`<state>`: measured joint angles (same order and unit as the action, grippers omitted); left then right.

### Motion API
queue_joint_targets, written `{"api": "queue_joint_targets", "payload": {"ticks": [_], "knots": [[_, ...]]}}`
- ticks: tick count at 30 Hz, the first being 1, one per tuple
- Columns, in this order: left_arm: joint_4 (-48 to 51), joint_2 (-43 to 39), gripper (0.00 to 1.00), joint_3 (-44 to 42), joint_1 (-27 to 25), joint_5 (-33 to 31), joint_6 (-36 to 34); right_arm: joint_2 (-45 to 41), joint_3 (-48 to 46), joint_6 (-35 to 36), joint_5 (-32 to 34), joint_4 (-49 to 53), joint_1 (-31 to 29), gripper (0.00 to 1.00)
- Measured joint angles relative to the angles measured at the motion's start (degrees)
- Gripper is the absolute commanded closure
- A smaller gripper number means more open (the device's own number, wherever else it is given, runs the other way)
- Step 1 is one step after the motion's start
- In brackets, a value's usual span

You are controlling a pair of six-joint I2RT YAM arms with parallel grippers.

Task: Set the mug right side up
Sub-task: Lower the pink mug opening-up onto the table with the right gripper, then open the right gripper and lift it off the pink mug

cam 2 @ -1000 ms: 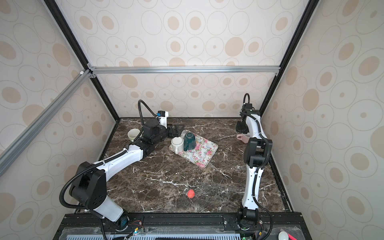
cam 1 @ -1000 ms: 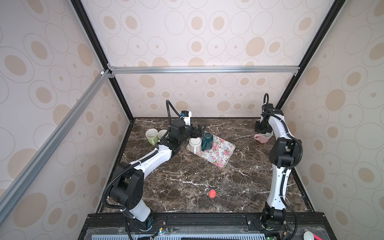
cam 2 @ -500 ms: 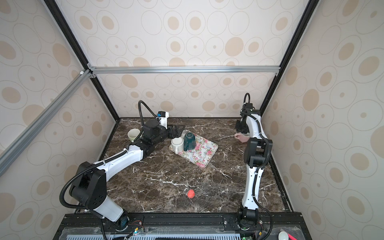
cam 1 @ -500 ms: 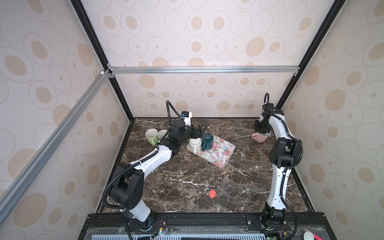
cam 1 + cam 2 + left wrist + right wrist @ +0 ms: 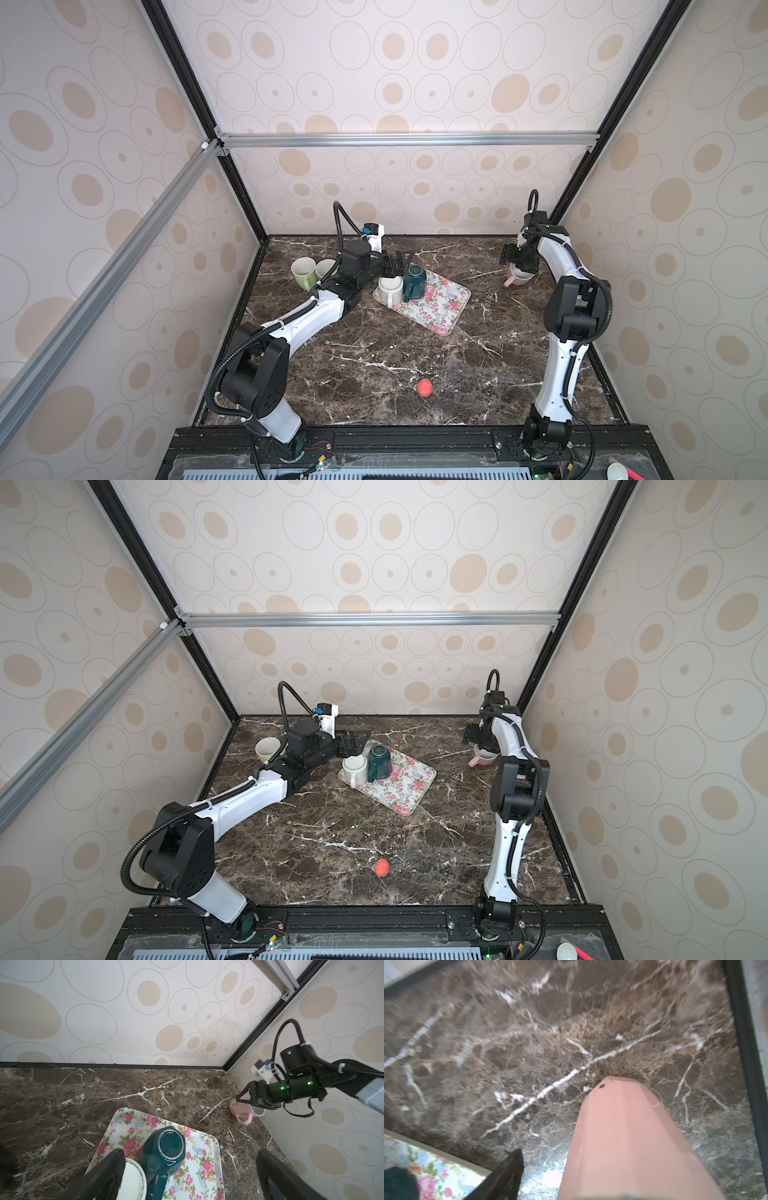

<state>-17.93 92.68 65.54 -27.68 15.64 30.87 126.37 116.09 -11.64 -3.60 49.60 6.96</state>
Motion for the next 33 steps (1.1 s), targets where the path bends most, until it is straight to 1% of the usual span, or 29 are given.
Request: {"api": "queue_joint_targets", "payload": {"ticks": [4,9,15,22,28,33], "knots": [[0.1,0.3,0.02,0.1,0.0,0.3,0.1,-1.9,0.0,0.0,-1.0,-1.3,-0.2,0.19],[0.1,0.4,0.02,0.1,0.0,0.6,0.3,-2.0,-0.2,0.0,-1.1,-1.6,-0.3,0.18],[0.1,0.7,0.02,0.2,0.0,0.7,0.4,-4.2,-3.8,0.6,-1.1,-3.5,-0.9,0.15],[0.1,1.6,0.02,0.4,0.0,1.2,0.8,-4.8,-4.2,1.1,-1.1,-4.8,-1.3,0.14],[0.4,1.7,0.02,0.4,0.0,1.4,0.8,-3.3,0.1,2.1,-0.7,-2.7,-1.3,0.14],[0.5,1.7,0.02,0.4,0.0,1.4,0.8,-1.8,1.0,2.6,-1.7,-2.4,-1.3,0.14]]}}
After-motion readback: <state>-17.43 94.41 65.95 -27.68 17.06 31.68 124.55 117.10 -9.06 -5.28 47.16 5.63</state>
